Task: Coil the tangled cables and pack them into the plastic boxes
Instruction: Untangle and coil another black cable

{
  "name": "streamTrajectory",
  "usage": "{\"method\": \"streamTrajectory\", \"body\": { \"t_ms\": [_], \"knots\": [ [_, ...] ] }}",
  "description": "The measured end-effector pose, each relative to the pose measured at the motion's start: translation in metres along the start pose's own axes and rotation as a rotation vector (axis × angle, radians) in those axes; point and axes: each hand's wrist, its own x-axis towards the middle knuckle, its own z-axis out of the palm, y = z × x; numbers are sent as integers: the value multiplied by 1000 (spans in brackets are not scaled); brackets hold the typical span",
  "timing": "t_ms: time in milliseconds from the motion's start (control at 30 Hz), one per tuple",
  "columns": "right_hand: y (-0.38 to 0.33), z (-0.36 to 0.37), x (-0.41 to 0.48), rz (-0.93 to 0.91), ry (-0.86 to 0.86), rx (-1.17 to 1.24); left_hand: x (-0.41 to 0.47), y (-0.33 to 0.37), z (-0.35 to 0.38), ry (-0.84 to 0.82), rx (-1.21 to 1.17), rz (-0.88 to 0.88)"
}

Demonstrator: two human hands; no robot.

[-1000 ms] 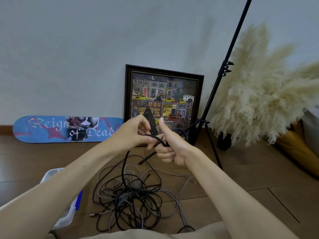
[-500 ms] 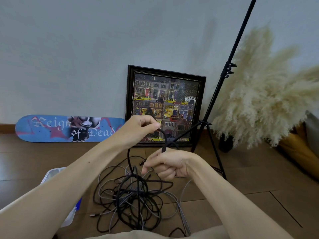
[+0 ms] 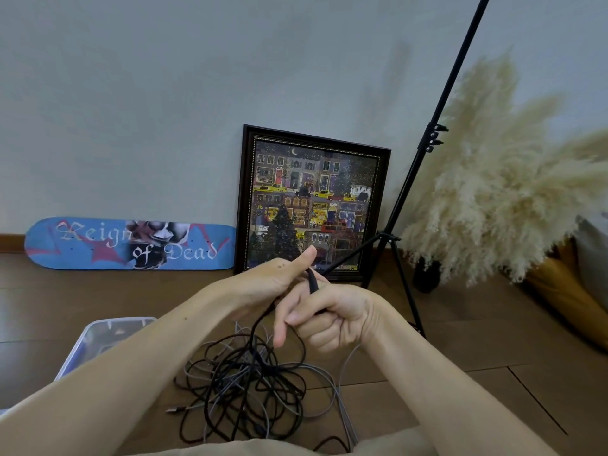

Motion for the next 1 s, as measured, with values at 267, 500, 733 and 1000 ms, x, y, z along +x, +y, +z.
{"method": "streamTrajectory", "body": {
  "t_ms": [267,500,733,1000],
  "knots": [
    [4,-3,5,22,241,-43,-1,-3,-3,73,71,-113],
    [9,-3,18,-88,692,-169,0,-9,-13,124,241,-45],
    [18,-2,37,-62,843,-256,-2,-16,-21,147,357,-93],
    [4,-5,23,-291,585,258,-4,-15,-24,237,-45,50]
  ]
}}
